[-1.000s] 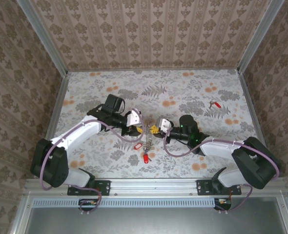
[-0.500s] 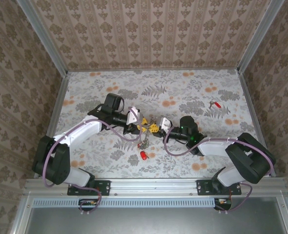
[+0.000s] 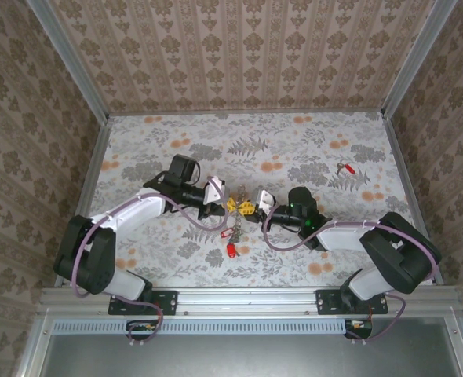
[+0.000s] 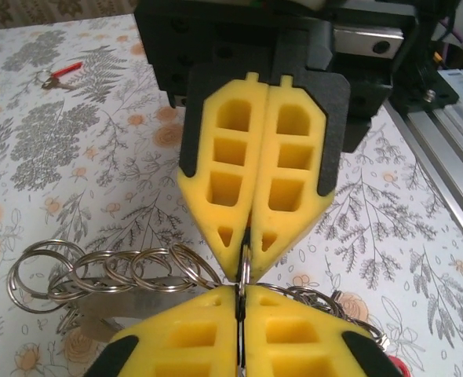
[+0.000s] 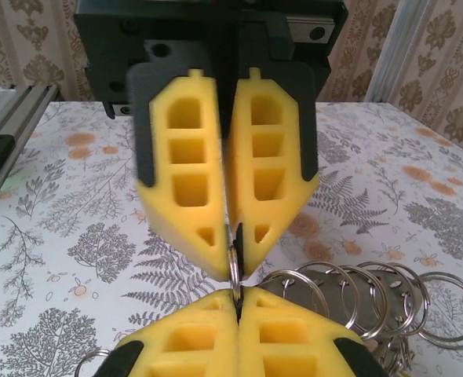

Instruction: Put the keys on the keyring

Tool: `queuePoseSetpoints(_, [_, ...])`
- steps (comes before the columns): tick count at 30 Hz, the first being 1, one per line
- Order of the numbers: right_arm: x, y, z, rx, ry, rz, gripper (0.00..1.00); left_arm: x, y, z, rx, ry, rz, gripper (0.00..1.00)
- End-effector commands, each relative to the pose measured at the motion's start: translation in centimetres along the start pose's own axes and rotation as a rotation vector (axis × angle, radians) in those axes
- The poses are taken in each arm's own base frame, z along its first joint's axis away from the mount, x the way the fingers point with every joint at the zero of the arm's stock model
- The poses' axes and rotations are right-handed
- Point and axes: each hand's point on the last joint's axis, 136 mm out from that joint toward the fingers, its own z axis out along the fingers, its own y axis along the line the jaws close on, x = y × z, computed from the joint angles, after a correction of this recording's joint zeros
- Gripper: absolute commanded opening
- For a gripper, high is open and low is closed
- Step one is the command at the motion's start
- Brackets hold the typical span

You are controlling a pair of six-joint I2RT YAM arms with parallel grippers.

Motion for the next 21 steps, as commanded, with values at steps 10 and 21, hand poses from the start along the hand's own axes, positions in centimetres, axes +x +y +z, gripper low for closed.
queuePoseSetpoints(10, [0.1, 0.1, -0.3, -0.031, 0.194, -0.253, 0.27, -0.1, 0.2, -2.1, -0.103, 0.285, 0.103, 0.0])
queuePoseSetpoints(21, [-1.3, -0.3, 0.4, -0.044, 0.193, -0.265, 0.26, 0.0, 0.0, -2.3, -0.098, 0.39, 0.111, 0.0])
